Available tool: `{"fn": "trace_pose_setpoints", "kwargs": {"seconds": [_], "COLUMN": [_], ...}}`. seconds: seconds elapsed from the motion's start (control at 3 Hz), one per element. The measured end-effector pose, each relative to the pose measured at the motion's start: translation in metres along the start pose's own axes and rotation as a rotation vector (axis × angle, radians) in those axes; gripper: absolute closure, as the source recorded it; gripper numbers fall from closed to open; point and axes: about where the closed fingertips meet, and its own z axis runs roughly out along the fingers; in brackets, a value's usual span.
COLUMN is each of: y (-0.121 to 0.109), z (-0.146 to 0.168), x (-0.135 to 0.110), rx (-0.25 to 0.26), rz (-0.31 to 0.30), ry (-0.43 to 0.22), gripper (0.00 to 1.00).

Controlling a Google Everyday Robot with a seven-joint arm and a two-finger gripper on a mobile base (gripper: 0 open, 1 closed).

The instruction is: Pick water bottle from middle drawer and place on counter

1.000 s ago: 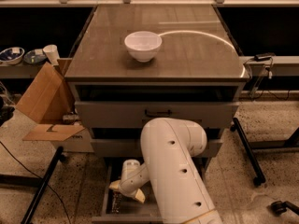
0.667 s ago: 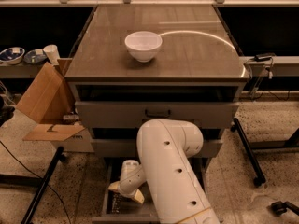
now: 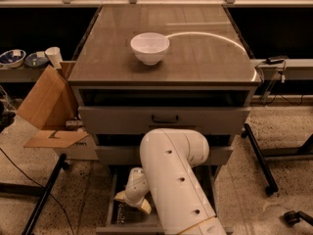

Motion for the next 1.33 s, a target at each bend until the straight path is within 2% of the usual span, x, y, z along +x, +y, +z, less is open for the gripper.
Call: {"fn": "trace_pose_setpoints", "kwargs": {"seconds": [0.33,1.33], "y": [0.000,-0.003], "z": [0.008,0.019], "x": [0.003,0.009], "rx": [0.000,0.011], "rz": [-0.001,-0.014], "ry": [-0.013,-0.033], "gripper": [0.06,0.78]}}
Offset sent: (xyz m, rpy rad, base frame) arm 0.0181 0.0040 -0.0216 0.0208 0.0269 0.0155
